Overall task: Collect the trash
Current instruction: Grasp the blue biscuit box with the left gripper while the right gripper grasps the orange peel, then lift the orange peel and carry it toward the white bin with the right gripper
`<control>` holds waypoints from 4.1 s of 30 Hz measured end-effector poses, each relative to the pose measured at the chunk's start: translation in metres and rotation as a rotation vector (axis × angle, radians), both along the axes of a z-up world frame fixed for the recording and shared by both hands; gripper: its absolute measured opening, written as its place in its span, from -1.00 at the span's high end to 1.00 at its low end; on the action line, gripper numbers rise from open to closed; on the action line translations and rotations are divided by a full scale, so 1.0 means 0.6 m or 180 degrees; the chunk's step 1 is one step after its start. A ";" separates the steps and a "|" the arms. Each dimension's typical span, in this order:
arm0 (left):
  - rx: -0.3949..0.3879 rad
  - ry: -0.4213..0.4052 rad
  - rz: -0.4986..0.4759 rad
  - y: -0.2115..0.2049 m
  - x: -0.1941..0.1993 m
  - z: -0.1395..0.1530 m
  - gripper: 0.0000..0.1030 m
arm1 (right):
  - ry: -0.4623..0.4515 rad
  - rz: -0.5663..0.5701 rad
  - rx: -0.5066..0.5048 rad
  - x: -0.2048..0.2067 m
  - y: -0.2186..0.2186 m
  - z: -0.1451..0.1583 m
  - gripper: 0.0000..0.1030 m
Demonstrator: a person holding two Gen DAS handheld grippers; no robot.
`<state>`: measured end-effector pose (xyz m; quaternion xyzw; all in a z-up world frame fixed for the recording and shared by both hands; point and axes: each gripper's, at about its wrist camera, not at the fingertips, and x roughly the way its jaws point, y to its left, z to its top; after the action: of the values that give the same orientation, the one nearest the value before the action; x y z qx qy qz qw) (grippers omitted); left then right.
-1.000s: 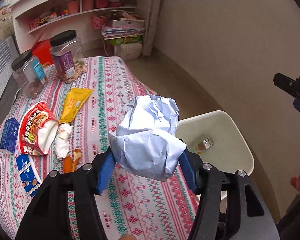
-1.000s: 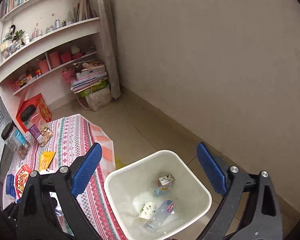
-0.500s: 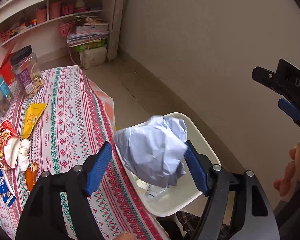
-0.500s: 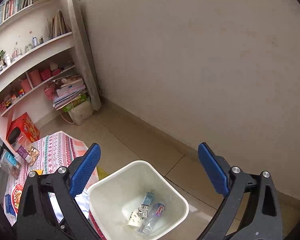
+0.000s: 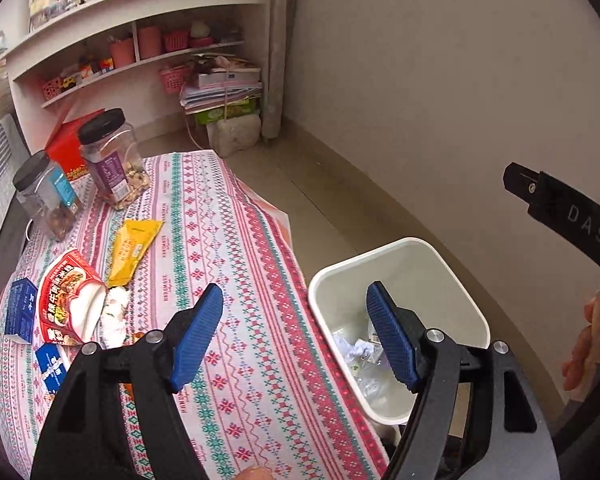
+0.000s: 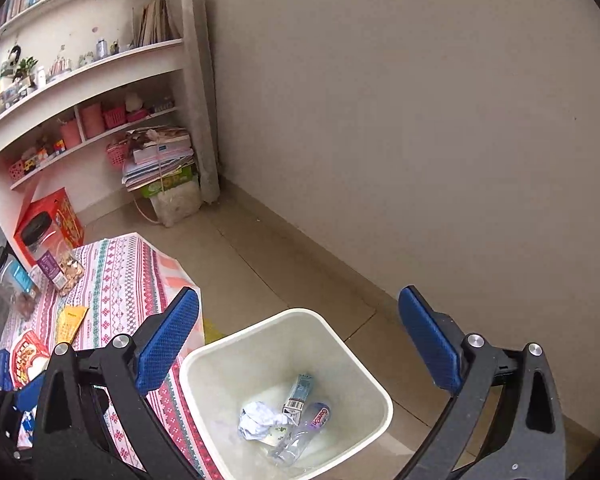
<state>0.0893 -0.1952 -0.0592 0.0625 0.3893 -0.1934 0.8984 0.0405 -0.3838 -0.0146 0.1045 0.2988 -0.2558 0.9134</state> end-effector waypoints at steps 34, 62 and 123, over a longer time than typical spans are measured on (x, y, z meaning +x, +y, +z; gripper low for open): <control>0.0781 0.0784 0.1762 0.377 0.117 -0.137 -0.62 | 0.0769 0.1246 0.0102 0.162 0.317 -0.118 -0.86; 0.0473 0.0939 0.1870 0.505 0.056 -0.131 -0.06 | 0.1834 0.2005 0.0400 0.222 0.515 -0.295 -0.50; 0.0027 0.0112 0.0939 0.261 0.055 -0.033 -0.07 | 0.0178 0.1065 0.0469 0.106 0.155 -0.048 0.63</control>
<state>0.1223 -0.0389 -0.0792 0.0049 0.4108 -0.0586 0.9098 0.1040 -0.2910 -0.0431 0.1127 0.3553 -0.0805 0.9244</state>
